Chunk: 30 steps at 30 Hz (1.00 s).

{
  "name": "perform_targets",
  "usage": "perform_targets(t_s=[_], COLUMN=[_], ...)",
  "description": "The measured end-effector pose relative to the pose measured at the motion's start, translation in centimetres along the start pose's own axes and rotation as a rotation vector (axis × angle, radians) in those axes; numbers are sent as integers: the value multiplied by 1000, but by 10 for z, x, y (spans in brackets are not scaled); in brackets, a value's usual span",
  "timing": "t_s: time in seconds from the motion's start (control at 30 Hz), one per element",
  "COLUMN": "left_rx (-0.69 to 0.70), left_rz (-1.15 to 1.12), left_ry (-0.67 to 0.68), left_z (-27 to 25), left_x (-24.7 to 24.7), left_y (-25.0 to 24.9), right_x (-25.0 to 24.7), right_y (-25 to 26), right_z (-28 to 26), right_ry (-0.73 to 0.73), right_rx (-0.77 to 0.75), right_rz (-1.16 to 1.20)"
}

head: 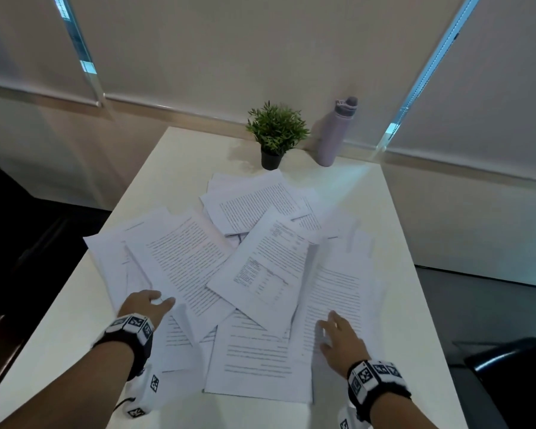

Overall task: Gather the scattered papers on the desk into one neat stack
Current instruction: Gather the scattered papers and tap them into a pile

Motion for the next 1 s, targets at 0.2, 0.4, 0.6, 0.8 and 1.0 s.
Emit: perform_targets(t_s=[0.2, 0.4, 0.6, 0.8, 1.0], left_rx=[-37, -53, -108, -68, -69], left_rz=[-24, -43, -78, -162, -294], left_ry=[-126, -300, -123, -115, -294], left_z=[-6, -19, -20, -19, -26], left_x=[-8, -9, 8, 11, -11], left_y=[10, 6, -2, -16, 2], right_x=[-32, -39, -31, -47, -72], right_y=[-21, -41, -38, -28, -11], right_z=[-2, 12, 13, 14, 22], right_ry=[-258, -190, -194, -411, -585], right_rx=[249, 511, 553, 449, 351], right_rz=[31, 125, 269, 498, 729])
Point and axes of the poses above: each hand's wrist, its own z-axis towards the middle knuckle, its own x-axis out of the palm, y = z × x, the point moved 3 cm from there along z, towards the middle knuckle, and after that the axes turned 6 degrees about -y, right-handed, at the moved point
